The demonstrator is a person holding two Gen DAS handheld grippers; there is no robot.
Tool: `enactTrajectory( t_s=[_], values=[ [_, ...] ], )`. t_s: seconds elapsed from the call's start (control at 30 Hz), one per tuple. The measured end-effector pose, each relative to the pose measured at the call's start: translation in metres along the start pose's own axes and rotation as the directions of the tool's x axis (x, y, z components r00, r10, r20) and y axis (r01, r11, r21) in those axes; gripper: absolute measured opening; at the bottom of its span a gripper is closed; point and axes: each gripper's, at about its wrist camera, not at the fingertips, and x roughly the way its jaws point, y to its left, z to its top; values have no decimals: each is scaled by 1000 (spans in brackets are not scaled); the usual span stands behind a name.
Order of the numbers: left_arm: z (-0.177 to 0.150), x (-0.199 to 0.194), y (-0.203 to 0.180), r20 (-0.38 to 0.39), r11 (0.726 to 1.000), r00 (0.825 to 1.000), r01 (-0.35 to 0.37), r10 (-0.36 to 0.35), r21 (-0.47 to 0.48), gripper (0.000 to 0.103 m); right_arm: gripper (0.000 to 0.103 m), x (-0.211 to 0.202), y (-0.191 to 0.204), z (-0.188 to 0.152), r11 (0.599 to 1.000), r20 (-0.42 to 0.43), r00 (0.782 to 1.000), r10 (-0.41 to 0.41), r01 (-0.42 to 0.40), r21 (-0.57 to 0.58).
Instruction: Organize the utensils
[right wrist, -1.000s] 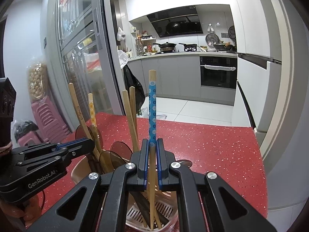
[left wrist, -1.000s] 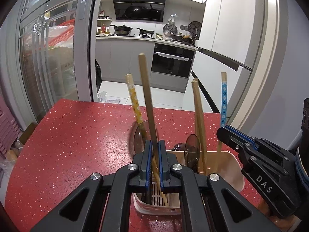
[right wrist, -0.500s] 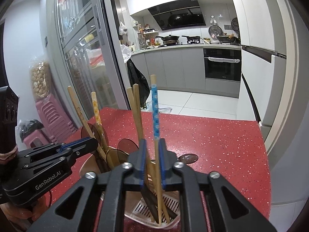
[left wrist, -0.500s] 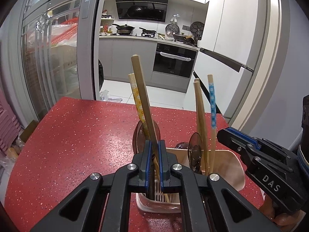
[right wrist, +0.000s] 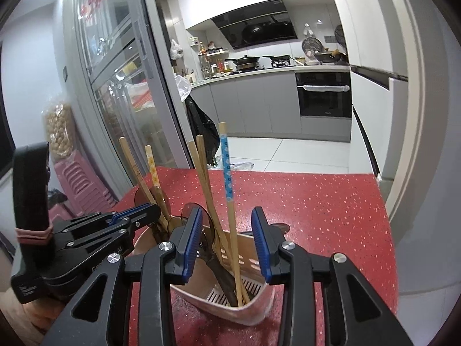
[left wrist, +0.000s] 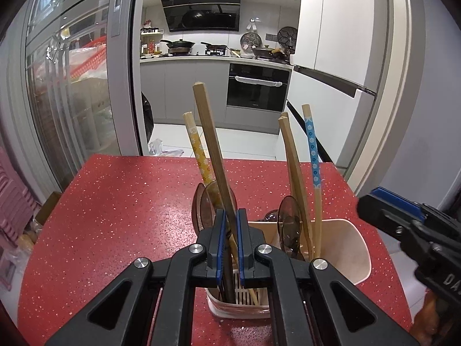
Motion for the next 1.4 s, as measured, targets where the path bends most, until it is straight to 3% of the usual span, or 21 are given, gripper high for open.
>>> enactTrajectory(
  t_s=[0.33, 1.07, 1.1, 1.13, 1.17, 1.4],
  values=[
    [1, -6, 0, 11, 1000, 1000, -2, 2, 18, 32, 42, -16, -12, -10, 996, -24, 1000, -4, 6, 86],
    [0, -12, 15, 22, 999, 1000, 17, -17, -27, 33, 42, -10, -3, -22, 996, -76, 997, 8, -1, 93],
    [0, -12, 15, 23, 999, 1000, 19, -18, -29, 40, 42, -11, -3, -23, 996, -75, 997, 7, 0, 94],
    [-1, -14, 16, 25, 999, 999, 25, -25, -33, 95, 42, -11, -3, -23, 996, -74, 997, 6, 1, 94],
    [-1, -16, 18, 31, 999, 999, 14, -13, -42, 103, 42, -12, -3, -23, 995, -74, 997, 6, 1, 95],
    [0, -26, 21, 113, 999, 993, -21, 24, -26, 103, 42, -18, 1, -21, 996, -67, 998, 10, -4, 90]
  ],
)
